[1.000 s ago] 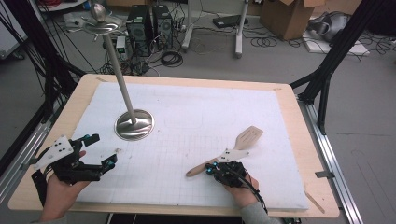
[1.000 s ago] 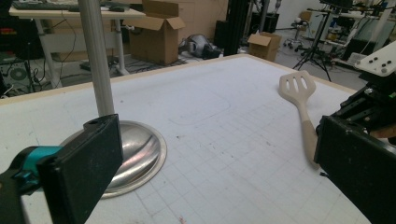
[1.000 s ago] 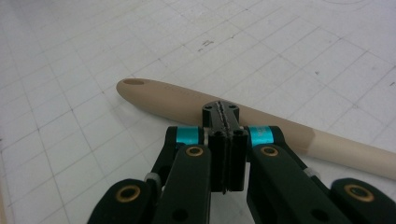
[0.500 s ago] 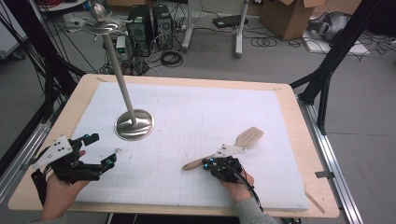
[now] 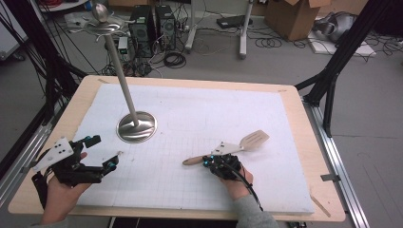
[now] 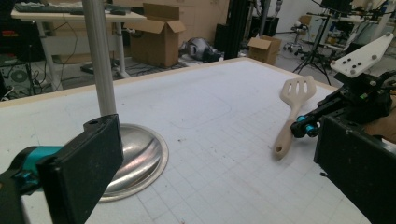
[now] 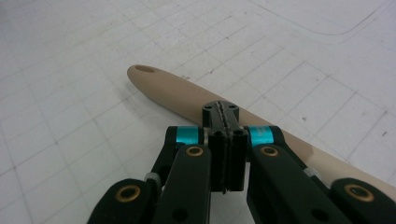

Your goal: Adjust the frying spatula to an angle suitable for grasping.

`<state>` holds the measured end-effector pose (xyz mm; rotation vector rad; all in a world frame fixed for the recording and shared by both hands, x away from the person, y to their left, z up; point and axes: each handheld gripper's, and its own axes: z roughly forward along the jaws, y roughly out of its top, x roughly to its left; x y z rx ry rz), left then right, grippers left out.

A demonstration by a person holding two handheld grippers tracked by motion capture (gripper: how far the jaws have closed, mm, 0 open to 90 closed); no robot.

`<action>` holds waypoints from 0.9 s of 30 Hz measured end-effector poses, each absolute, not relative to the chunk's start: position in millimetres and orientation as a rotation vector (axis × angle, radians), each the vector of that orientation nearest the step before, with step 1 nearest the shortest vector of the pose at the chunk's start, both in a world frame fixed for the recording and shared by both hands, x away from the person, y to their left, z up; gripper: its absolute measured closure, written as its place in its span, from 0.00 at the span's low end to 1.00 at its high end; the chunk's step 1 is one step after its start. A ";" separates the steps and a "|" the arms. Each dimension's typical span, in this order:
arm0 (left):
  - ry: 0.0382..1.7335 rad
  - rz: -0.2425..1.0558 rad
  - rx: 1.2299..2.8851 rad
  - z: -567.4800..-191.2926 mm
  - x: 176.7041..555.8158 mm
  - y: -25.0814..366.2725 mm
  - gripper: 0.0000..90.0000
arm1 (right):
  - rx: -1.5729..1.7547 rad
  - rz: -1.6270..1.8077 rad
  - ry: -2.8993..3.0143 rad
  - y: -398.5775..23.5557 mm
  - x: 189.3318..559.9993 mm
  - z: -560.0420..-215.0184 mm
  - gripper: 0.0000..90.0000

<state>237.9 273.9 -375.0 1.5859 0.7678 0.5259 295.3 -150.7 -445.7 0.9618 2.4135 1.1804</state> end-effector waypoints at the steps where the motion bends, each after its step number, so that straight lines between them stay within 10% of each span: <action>1: 0.769 0.530 1.583 -374.8 237.8 274.6 0.02 | 0.968 1.179 2.411 -149.9 296.6 -445.6 1.00; 27: 0.766 0.507 1.588 -378.0 240.3 274.5 0.02 | 1.056 1.225 2.286 -163.5 315.6 -432.9 1.00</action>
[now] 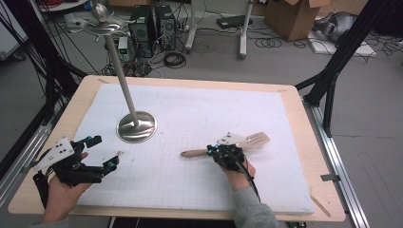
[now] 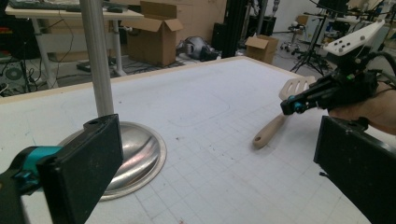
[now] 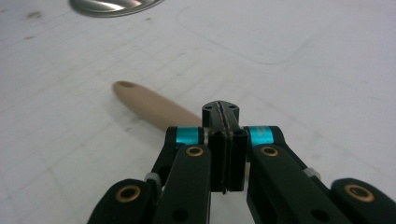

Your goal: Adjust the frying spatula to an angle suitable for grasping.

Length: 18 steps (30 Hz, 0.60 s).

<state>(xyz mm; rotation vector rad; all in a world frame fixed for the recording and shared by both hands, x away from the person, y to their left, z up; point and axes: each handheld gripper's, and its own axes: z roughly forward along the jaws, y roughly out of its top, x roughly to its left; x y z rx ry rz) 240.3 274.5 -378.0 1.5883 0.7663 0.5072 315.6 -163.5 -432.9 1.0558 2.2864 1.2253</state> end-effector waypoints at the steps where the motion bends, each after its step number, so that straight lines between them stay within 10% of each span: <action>1: 0.769 0.501 1.584 -378.3 240.5 274.8 0.02 | 1.075 1.216 2.272 -169.4 317.5 -430.4 1.00; 18: 0.783 0.514 1.603 -383.4 241.9 273.3 0.02 | 1.237 1.073 2.220 -202.9 336.8 -431.6 1.00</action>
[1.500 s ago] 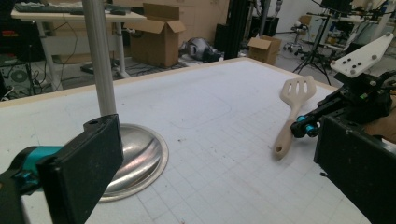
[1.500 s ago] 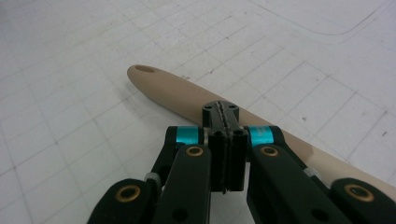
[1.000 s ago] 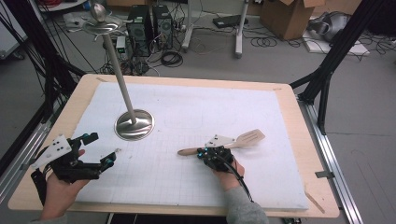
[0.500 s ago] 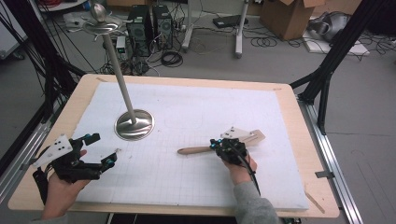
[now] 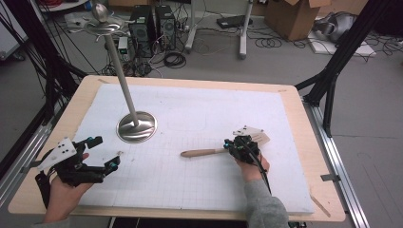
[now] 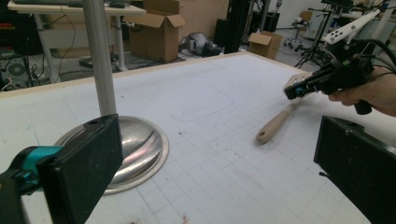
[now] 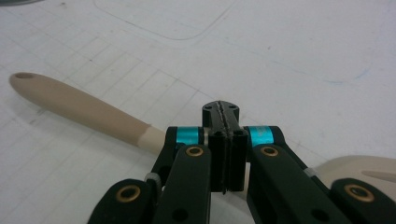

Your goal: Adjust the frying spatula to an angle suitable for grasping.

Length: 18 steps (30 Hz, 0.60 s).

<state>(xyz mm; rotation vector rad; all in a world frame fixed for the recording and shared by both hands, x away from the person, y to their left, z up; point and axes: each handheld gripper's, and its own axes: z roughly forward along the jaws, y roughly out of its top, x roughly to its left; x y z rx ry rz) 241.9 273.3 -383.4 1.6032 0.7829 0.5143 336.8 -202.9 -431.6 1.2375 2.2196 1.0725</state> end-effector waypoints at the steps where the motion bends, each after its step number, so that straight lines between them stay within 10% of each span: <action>1: 0.783 0.514 1.608 -383.8 242.0 273.4 0.02 | 1.238 1.061 2.219 -203.0 337.2 -431.7 1.00; 18: 0.778 0.509 1.600 -382.6 241.2 272.4 0.02 | 1.258 0.956 2.247 -205.9 345.0 -440.9 1.00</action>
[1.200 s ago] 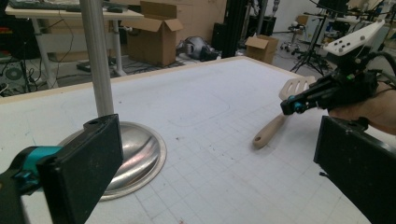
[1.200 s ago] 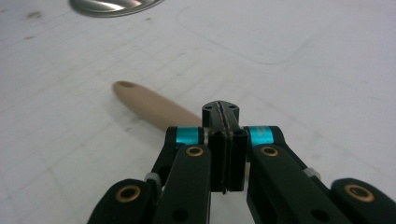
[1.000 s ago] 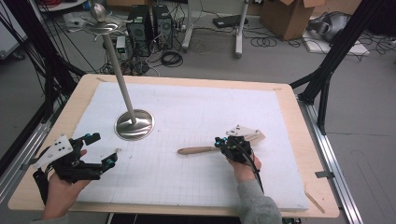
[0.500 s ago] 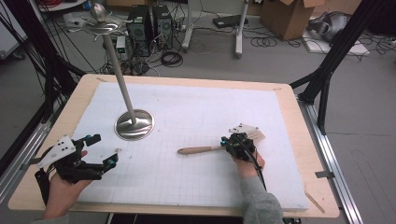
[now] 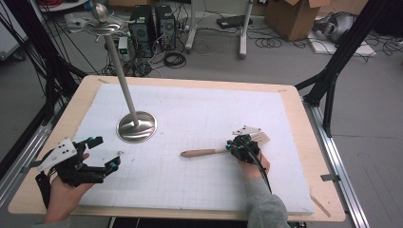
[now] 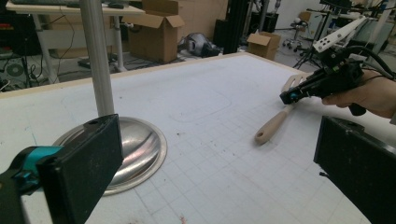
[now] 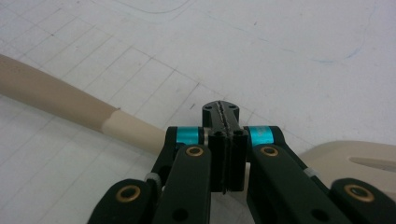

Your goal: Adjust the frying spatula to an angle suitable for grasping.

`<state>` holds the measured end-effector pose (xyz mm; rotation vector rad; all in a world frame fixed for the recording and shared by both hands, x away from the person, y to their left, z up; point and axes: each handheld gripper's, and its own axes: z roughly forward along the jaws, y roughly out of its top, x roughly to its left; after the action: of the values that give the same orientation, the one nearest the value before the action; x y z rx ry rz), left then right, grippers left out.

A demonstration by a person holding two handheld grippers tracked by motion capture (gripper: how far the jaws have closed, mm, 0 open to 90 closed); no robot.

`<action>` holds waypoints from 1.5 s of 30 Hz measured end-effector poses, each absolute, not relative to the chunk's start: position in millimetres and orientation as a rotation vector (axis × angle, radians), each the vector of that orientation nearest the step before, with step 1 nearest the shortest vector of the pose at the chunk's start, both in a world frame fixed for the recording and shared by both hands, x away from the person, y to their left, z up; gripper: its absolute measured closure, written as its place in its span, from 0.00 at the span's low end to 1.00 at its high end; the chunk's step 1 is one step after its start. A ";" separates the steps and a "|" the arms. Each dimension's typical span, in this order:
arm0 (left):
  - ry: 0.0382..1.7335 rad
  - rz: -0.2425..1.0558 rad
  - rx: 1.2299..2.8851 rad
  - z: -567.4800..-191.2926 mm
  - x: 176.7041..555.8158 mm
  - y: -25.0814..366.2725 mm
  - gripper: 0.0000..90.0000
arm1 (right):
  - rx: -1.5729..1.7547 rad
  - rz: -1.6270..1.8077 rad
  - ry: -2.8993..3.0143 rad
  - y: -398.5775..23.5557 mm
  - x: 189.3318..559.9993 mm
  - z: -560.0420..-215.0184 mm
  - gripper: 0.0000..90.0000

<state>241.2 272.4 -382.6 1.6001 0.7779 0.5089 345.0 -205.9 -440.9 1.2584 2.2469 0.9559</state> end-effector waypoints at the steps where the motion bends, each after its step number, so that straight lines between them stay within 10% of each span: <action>1: 0.777 0.509 1.599 -382.6 241.3 272.4 0.02 | 1.258 0.953 2.249 -206.3 345.4 -441.0 1.00; 45: 0.782 0.511 1.614 -384.8 241.0 272.3 0.02 | 1.312 1.122 2.179 -234.2 297.5 -449.1 1.00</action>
<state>241.0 272.3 -384.8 1.6137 0.7821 0.5108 297.5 -234.2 -449.1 1.3116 2.1789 1.1221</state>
